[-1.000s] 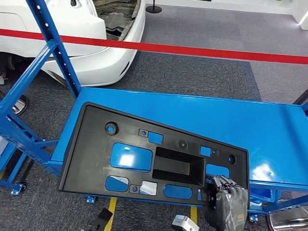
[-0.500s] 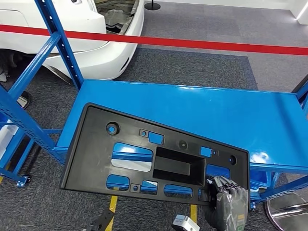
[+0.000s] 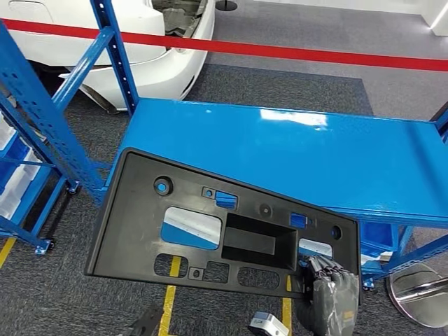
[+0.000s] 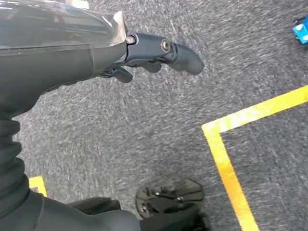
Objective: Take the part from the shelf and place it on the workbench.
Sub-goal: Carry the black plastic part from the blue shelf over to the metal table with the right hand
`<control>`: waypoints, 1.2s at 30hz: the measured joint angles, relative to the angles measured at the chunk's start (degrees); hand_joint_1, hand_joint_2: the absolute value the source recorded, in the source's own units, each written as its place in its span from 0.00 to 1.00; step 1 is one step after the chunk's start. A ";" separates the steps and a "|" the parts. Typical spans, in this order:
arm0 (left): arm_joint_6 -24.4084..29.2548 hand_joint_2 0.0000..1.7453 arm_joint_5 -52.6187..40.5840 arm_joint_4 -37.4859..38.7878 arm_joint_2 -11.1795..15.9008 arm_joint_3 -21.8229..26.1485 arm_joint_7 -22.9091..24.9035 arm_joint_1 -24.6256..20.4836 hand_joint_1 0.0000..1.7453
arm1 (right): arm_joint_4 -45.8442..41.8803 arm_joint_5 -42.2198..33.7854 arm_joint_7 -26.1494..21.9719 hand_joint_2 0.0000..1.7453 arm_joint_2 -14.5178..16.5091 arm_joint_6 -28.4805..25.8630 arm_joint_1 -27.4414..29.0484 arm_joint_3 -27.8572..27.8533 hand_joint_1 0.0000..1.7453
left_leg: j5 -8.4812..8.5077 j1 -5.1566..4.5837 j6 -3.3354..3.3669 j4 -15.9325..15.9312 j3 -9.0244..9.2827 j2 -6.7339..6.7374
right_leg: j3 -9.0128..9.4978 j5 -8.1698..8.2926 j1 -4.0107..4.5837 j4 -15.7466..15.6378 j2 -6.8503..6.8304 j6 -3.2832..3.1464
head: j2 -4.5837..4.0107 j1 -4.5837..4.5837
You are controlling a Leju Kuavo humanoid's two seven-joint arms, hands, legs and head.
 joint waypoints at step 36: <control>-0.33 1.00 -0.57 0.09 0.07 0.00 -0.34 -0.10 0.00 | 0.25 -1.09 0.05 1.00 -0.01 0.11 -0.20 0.03 1.00 | 2.86 -0.81 1.44 -1.30 -2.21 0.25 | -2.25 -8.31 0.54 13.33 0.21 0.02 | 0.00 0.03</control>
